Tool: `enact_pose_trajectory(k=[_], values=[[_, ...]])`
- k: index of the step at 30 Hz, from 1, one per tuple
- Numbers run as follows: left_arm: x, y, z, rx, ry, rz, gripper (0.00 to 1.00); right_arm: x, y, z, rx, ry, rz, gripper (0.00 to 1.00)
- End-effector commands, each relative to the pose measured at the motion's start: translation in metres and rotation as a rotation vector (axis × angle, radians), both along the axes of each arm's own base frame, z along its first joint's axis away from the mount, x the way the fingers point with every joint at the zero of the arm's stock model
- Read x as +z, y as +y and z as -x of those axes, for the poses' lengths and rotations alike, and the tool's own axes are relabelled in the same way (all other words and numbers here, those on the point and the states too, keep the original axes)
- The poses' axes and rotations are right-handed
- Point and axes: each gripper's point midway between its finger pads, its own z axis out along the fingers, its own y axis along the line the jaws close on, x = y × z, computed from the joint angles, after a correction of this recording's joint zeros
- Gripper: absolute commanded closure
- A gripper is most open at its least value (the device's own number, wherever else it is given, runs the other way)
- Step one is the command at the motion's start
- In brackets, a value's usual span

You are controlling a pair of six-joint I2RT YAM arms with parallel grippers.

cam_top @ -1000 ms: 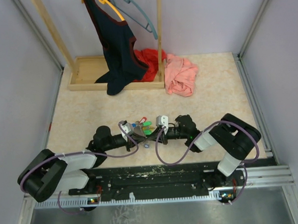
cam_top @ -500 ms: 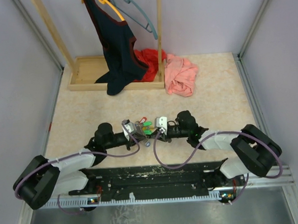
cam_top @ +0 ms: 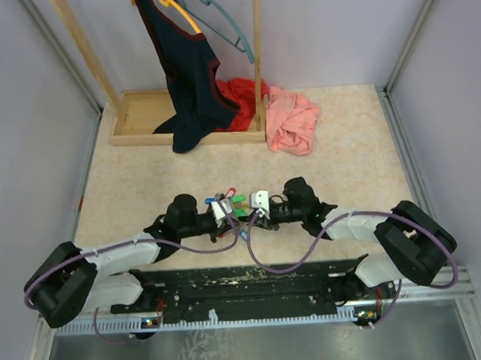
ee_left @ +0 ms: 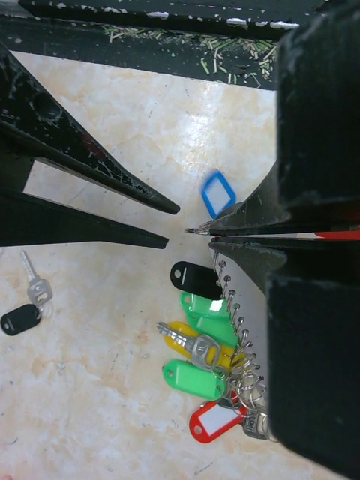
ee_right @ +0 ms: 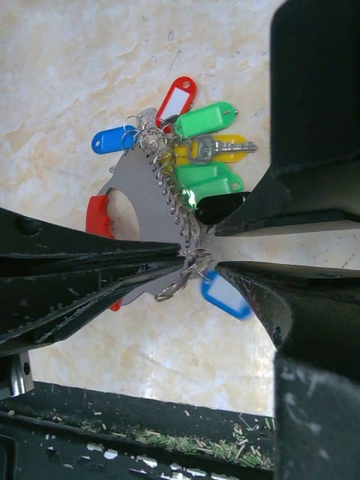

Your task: Put the keys on the keyring

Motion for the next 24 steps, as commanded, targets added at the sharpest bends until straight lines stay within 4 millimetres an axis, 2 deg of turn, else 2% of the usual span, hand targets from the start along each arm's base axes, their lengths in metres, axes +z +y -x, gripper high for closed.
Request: enact_pose_trajectory(k=[1, 18, 24], values=[[0.000, -0.006, -0.005, -0.002, -0.018, -0.039, 0.99, 0.028, 0.013, -0.011, 0.034, -0.073, -0.073, 0.80], [-0.006, -0.011, 0.000, -0.029, -0.008, -0.058, 0.99, 0.017, 0.024, -0.010, 0.081, -0.025, -0.078, 0.81], [-0.006, -0.013, 0.001, -0.038, -0.008, -0.058, 0.99, 0.013, 0.025, -0.010, 0.085, -0.010, -0.069, 0.87]])
